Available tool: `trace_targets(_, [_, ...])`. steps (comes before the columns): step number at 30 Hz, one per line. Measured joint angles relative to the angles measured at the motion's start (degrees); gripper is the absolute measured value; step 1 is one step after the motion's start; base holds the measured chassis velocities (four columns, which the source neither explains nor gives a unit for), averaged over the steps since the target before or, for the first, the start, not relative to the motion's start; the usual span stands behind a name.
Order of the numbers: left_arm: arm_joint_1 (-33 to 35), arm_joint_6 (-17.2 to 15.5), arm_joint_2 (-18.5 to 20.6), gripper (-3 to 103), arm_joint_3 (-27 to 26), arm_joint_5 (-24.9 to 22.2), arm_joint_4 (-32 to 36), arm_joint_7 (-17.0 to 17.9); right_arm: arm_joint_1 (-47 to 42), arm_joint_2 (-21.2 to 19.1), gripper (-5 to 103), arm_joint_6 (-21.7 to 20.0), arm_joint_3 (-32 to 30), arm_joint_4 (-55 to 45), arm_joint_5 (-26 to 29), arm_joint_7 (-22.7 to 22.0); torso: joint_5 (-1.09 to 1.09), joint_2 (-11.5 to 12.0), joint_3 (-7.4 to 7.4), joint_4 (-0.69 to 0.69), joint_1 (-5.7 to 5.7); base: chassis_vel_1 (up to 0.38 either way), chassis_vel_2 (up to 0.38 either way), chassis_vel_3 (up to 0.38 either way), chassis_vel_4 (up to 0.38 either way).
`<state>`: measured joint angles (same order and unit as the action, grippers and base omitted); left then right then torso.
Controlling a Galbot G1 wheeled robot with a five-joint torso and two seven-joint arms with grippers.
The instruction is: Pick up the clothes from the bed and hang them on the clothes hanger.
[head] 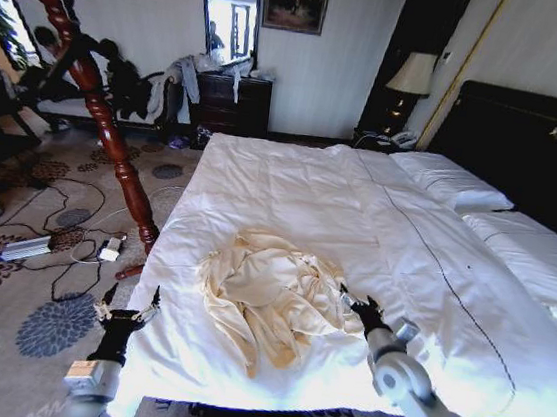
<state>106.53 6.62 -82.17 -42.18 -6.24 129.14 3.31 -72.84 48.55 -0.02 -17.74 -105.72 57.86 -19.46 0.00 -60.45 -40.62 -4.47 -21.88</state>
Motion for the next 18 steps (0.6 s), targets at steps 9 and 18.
trace_targets(9, [0.6, 0.1, -0.1, 100, -0.2, 0.0, 0.6, 0.9, 8.3, 2.8, 103, -7.0, 5.4, 3.3, 9.3, -8.5, -0.01, 0.0, 0.0, 0.0, 0.0, 0.0, 0.0, 0.0, 0.0])
trace_targets(18, [-0.2, 0.3, -0.2, 100, -0.1, -0.1, -1.0, 2.2, 9.8, 3.2, 74, -8.2, 6.7, 4.9, 9.1, -9.1, -0.01, 0.0, 0.0, 0.0, 0.0, 0.0, 0.0, 0.0, 0.0])
